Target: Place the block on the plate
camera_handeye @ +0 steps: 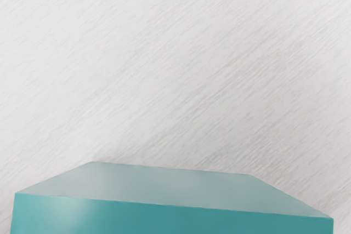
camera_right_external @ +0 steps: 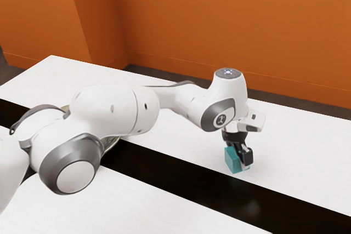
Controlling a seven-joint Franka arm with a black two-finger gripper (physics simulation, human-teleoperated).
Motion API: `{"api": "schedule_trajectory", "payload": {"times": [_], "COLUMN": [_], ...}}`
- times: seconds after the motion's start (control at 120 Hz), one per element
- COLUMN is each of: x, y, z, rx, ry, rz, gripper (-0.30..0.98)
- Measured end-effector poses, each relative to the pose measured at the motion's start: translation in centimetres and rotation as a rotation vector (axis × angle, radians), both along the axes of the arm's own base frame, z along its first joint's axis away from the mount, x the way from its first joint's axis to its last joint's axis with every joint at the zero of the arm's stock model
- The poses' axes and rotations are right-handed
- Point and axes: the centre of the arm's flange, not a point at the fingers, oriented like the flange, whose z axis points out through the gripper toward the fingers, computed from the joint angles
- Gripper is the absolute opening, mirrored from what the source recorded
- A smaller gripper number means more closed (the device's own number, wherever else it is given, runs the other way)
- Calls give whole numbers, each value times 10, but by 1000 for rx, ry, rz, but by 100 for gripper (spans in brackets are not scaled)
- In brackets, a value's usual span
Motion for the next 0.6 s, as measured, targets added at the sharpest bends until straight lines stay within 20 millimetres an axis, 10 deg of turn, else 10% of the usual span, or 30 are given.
{"api": "schedule_trajectory", "payload": {"times": [0.367,0.6], "x": [-4,-43], "y": [10,65], "z": [37,76], "rx": [9,39], "ry": [9,79], "rz": [31,92], "gripper": [37,37]}}
